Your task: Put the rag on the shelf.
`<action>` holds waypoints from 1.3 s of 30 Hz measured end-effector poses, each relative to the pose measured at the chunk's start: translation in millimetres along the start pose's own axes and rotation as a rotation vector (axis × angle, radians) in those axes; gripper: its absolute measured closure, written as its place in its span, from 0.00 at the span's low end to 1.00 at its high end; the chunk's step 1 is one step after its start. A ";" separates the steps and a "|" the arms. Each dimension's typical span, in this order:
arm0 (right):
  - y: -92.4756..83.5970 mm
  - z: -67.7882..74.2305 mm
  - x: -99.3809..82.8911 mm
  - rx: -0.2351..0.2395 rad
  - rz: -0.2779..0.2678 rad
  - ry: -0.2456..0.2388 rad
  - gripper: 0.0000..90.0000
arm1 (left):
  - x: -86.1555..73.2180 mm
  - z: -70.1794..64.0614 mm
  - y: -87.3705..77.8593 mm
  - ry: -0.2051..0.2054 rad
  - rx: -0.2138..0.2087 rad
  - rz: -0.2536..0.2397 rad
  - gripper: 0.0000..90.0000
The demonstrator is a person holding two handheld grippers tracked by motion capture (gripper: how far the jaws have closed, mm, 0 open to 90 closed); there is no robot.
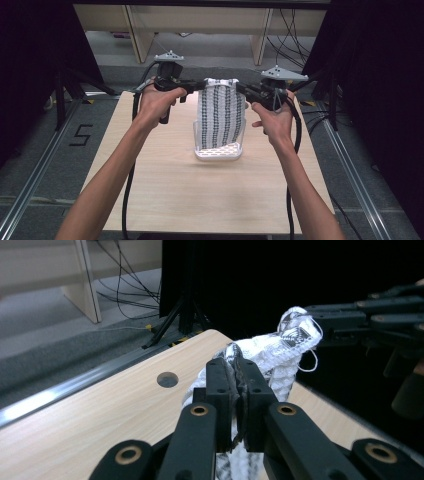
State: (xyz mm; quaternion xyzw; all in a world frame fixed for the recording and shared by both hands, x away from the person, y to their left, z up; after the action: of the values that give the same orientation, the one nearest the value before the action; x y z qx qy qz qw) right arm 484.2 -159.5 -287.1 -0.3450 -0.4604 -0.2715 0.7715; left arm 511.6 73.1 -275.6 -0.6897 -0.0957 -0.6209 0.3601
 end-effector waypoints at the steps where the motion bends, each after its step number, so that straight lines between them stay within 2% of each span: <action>1: 5.6 -3.7 1.3 -0.002 0.001 -0.002 0.96 | -1.9 5.0 5.8 -0.021 0.010 -0.002 0.95; 3: 14.7 -11.2 3.0 -0.021 0.018 -0.002 0.96 | -4.3 10.8 11.6 -0.040 0.019 0.004 0.95; 4: 19.8 -14.5 2.5 -0.013 0.030 0.013 0.96 | -5.9 13.3 15.0 -0.048 0.021 0.001 0.95; 9: 40.3 -26.7 -0.1 -0.021 0.068 0.013 0.96 | -13.7 23.5 26.9 -0.093 0.031 0.002 0.95; 10: 43.0 -27.8 -1.4 -0.026 0.074 0.030 0.95 | -15.6 25.6 28.9 -0.100 0.032 0.002 0.95; 11: 46.6 -30.2 -2.3 -0.030 0.066 0.025 0.95 | -17.3 27.0 31.0 -0.112 0.034 0.000 0.95; 12: 49.0 -31.4 -3.4 -0.032 0.079 0.039 0.95 | -19.0 28.2 32.8 -0.121 0.035 0.001 0.95; 13: 51.4 -34.1 -4.1 -0.034 0.081 0.024 0.95 | -20.8 28.6 34.4 -0.133 0.029 -0.001 0.94; 14: 52.8 -34.6 -5.3 -0.039 0.089 0.044 0.95 | -22.9 28.4 36.6 -0.139 0.020 -0.002 0.94; 18: 57.7 -39.9 -11.1 -0.054 0.109 0.051 0.95 | -31.0 29.0 42.4 -0.147 0.014 0.021 0.94; 20: 61.0 -44.6 -12.9 -0.055 0.103 0.040 0.94 | -34.0 30.4 44.4 -0.159 0.013 0.023 0.94; 22: 62.7 -45.1 -15.3 -0.062 0.115 0.063 0.94 | -36.7 30.7 46.1 -0.164 0.007 0.021 0.93; 24: 65.9 -46.8 -18.2 -0.065 0.129 0.066 0.94 | -40.9 31.0 48.3 -0.170 0.000 0.020 0.93; 26: 69.0 -48.1 -20.0 -0.062 0.137 0.049 0.94 | -46.4 32.7 50.8 -0.177 0.000 0.033 0.93; 27: 70.2 -47.2 -21.4 -0.066 0.142 0.064 0.93 | -49.6 33.7 52.3 -0.180 0.001 0.044 0.93; 29: 72.1 -46.2 -22.6 -0.072 0.148 0.059 0.93 | -53.7 34.3 54.5 -0.184 -0.001 0.053 0.92; 31: 74.4 -47.2 -23.8 -0.071 0.159 0.040 0.92 | -57.8 34.5 56.0 -0.183 -0.011 0.062 0.92; 35: 76.3 -48.6 -27.9 -0.109 0.193 0.045 0.91 | -64.5 34.1 58.2 -0.172 -0.021 0.091 0.90; 39: 78.8 -51.1 -30.4 -0.113 0.209 0.049 0.89 | -67.9 32.7 60.4 -0.165 -0.029 0.109 0.85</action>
State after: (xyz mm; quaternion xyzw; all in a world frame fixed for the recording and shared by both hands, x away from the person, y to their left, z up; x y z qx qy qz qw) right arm 556.0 -147.9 -353.8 -0.4271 -0.3869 -0.2235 0.7861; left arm 558.0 71.0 -360.2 -0.7478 -0.0781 -0.5428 0.3743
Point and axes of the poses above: each handheld gripper's, and its own axes: y roughly forward along the jaws, x roughly out of its top, z roughly to its left, the point moved 3 cm from there along y, roughly forward along the jaws, and after that the axes turned 15 degrees about y, right-handed, at the moved point
